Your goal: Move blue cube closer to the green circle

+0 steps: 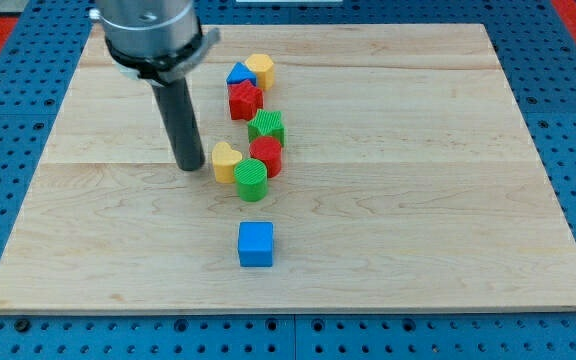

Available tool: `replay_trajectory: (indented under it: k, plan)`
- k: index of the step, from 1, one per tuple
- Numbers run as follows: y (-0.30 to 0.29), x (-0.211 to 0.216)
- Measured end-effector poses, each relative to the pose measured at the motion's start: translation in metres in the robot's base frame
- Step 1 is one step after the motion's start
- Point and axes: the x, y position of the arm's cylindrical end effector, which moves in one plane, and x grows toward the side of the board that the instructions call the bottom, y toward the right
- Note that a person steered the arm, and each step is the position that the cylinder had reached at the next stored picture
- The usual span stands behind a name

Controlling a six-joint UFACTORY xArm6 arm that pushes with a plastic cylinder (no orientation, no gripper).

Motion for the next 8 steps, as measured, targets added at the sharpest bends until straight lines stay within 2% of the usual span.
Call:
replay_trajectory:
  k: [2, 4, 5, 6, 8]
  plan:
    - [0.033, 0.046]
    - [0.004, 0.108]
    - [0.011, 0.144]
    - [0.052, 0.165]
    - [0.058, 0.164]
